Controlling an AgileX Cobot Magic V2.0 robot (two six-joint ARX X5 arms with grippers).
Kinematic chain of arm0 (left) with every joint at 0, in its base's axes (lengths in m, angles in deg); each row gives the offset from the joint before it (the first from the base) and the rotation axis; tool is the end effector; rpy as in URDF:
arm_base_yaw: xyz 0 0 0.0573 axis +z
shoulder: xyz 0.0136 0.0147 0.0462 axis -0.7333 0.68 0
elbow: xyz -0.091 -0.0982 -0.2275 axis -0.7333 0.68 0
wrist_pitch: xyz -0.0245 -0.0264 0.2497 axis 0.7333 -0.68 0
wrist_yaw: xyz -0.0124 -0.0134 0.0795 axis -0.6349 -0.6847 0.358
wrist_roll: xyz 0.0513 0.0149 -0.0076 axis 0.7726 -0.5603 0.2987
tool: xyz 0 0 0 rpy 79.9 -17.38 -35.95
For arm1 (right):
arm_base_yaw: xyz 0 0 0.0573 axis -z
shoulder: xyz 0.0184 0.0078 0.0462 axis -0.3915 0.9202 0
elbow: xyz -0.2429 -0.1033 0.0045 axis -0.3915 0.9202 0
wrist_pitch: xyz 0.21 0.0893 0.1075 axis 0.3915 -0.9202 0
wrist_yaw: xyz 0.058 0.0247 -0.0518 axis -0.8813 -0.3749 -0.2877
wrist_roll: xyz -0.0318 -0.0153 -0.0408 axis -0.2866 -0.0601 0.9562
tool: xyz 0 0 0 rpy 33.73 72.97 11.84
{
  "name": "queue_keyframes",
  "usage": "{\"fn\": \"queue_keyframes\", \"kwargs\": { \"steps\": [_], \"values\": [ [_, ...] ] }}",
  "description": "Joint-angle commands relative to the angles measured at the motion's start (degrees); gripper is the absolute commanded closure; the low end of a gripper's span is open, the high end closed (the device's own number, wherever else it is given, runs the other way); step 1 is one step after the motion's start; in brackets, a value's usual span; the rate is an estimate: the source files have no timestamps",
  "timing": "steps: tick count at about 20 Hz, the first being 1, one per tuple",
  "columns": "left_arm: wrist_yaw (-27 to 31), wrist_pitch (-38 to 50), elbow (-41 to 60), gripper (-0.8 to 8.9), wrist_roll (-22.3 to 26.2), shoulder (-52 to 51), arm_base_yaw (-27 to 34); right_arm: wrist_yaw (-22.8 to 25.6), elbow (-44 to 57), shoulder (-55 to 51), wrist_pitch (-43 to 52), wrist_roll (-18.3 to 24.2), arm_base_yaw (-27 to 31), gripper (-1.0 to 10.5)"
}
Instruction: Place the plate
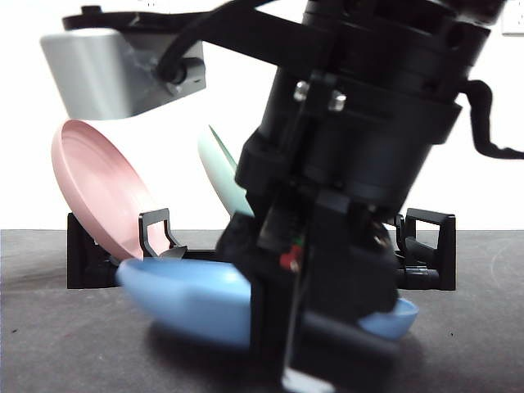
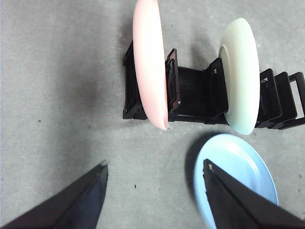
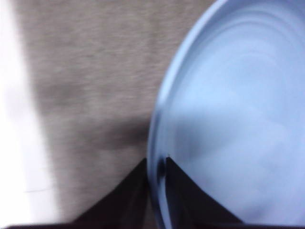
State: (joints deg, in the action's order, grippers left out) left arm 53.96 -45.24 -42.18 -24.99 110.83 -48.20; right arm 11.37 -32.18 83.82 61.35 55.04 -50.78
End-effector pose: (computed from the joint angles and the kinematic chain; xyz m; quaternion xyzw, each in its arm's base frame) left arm 0.1419 -0.0113 0.3667 -0.1576 0.3921 -0.1041 0.9003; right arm 0.0807 0.2521 0.1684 -0.4340 0.3371 0.4529 0.7021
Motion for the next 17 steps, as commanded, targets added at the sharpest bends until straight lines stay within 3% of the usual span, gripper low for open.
{"fn": "queue_keyframes", "kwargs": {
  "steps": [1, 5, 7, 11, 15, 17],
  "values": [
    [-0.24, 0.44, -1.03, 5.01, 0.61, 0.39, -0.11, -0.33, -0.28, 0.98, 0.24, -3.41, -0.9, 7.8],
    [-0.24, 0.46, -1.03, 5.01, 0.61, 0.39, -0.11, -0.46, -2.03, 0.9, -1.16, -7.65, -0.87, 7.5],
    [-0.24, 0.48, -1.03, 5.01, 0.59, 0.39, -0.11, -1.33, -5.95, 0.87, -5.99, -9.99, -0.87, 6.7],
    [-0.26, 0.39, -1.03, 5.01, 0.15, 0.39, -0.11, -2.16, -16.46, -0.81, -17.38, -15.19, -0.11, 6.6],
    [-0.26, 0.33, -1.03, 5.01, -0.59, 0.5, -0.57, -10.05, -22.12, -7.21, -21.09, -24.83, 6.8, 6.7],
    [-0.26, 0.68, -1.03, 5.01, -0.94, 0.77, -1.01, -10.75, -21.81, -11.87, -21.11, -25.16, 12.9, 6.7]
  ]
}}
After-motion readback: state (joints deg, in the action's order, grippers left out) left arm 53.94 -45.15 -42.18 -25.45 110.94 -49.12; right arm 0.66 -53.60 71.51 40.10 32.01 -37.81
